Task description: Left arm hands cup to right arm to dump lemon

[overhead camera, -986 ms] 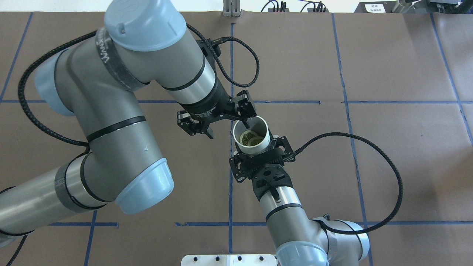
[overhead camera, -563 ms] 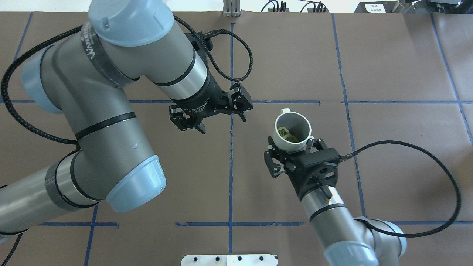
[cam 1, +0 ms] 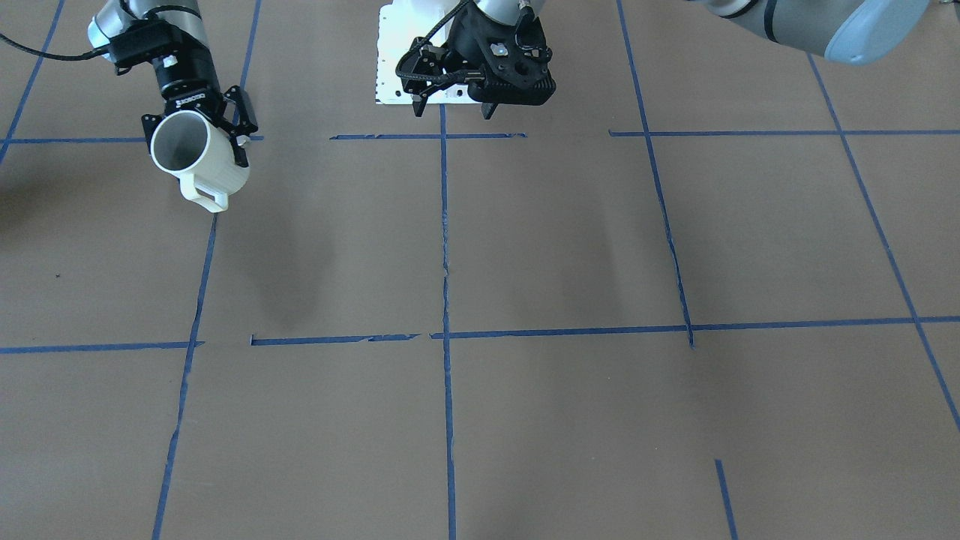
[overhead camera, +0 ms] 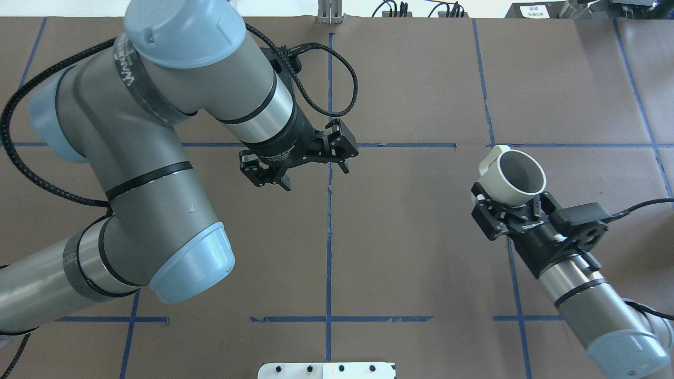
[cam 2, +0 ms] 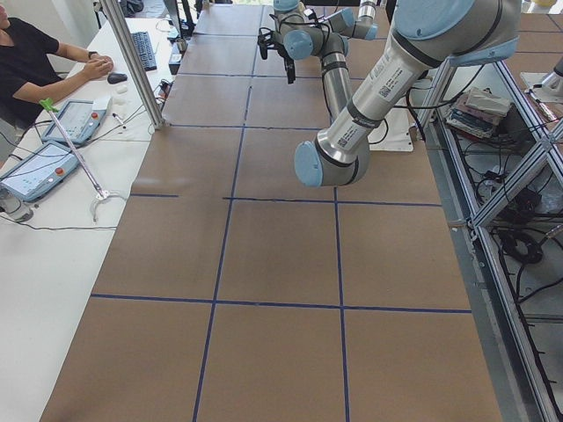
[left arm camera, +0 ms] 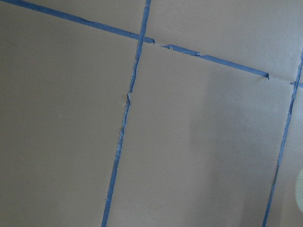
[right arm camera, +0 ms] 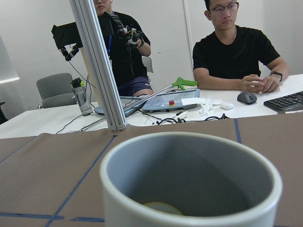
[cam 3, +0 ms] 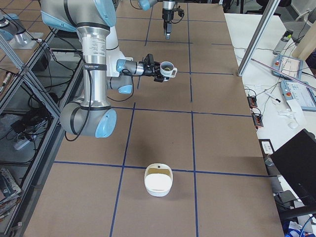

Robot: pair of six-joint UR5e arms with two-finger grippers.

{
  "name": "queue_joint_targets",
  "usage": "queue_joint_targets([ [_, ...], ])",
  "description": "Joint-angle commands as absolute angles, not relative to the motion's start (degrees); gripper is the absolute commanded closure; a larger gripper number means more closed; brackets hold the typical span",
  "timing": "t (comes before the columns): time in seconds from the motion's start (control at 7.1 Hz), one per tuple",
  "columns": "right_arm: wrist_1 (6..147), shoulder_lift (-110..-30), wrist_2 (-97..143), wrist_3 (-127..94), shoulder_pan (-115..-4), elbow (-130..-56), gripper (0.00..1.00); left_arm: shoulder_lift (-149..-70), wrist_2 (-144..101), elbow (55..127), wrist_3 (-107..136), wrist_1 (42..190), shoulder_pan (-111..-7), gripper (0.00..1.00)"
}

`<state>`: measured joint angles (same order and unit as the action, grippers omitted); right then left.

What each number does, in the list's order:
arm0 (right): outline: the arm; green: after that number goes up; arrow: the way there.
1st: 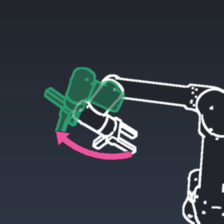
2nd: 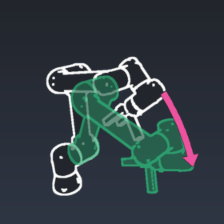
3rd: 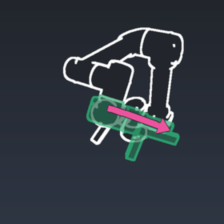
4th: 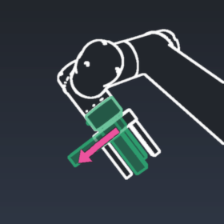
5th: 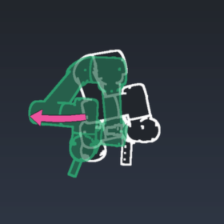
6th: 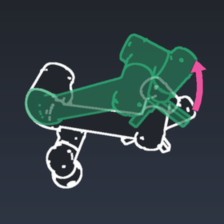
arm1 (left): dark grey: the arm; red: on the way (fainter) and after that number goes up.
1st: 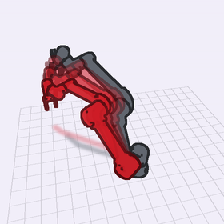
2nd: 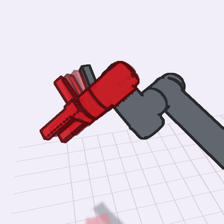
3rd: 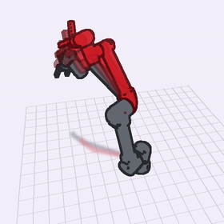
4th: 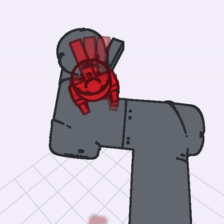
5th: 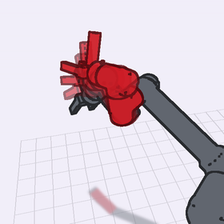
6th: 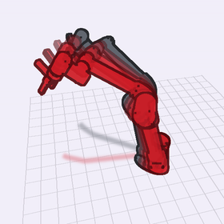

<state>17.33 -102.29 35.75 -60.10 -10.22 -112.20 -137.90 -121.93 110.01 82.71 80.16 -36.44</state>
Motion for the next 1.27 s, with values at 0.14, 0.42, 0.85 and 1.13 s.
queue_joint_targets([
  [0.14,6.35,-113.36,56.43,-60.29,-25.16,-111.36,0.77,-137.55,-120.32,110.13,82.71,80.16,-36.21,0.0],
  [0.42,1.8,-116.97,69.98,-60.47,-36.25,-107.96,0.77,-137.55,-120.32,110.13,82.71,80.24,-36.21,0.0],
  [0.85,-9.23,-116.19,97.29,-65.27,-58.37,-94.07,0.75,-137.55,-119.89,110.04,82.71,80.24,-36.21,0.0],
  [1.13,-13.68,-115.93,100.01,-80.09,-63.17,-88.9,0.74,-137.55,-119.88,110.13,82.71,80.24,-36.04,0.0],
])
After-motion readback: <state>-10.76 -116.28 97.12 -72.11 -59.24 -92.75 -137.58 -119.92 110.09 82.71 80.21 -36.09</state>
